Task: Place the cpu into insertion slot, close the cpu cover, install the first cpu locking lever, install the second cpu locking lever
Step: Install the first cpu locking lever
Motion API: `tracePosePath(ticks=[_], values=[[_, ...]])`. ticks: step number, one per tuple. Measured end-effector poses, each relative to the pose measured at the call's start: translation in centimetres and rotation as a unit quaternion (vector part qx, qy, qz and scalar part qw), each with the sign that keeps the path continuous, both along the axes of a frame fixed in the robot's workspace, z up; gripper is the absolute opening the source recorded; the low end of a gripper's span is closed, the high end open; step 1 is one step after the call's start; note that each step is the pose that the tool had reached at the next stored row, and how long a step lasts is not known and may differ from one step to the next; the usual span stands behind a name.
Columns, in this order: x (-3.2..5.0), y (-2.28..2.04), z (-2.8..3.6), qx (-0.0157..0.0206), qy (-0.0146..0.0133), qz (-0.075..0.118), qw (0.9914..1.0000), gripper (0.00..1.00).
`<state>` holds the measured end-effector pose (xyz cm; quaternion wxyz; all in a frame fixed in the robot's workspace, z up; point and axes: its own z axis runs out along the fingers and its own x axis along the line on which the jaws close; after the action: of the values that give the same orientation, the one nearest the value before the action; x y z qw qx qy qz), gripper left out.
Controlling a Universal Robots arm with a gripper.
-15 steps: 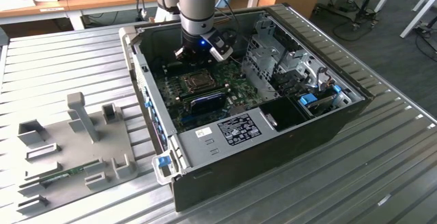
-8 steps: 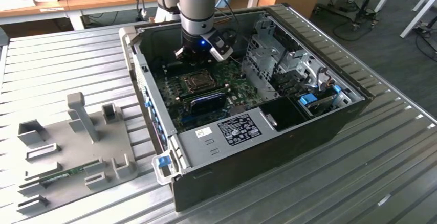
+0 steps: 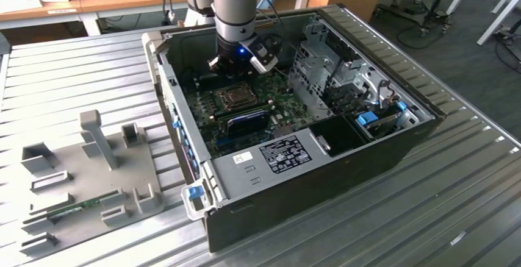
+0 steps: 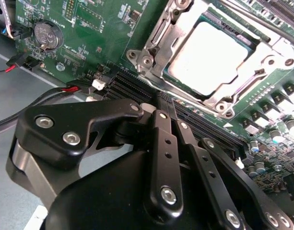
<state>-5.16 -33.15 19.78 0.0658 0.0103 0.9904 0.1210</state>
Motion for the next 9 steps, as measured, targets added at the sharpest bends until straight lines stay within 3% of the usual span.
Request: tracePosePath(ticks=[6,9], values=[[-0.03,0.01,0.39,0.0001,-0.0004,0.0,1.0,0.11],[-0.49,0.04,0.37,0.0,-0.0025,0.0,1.0,0.11]])
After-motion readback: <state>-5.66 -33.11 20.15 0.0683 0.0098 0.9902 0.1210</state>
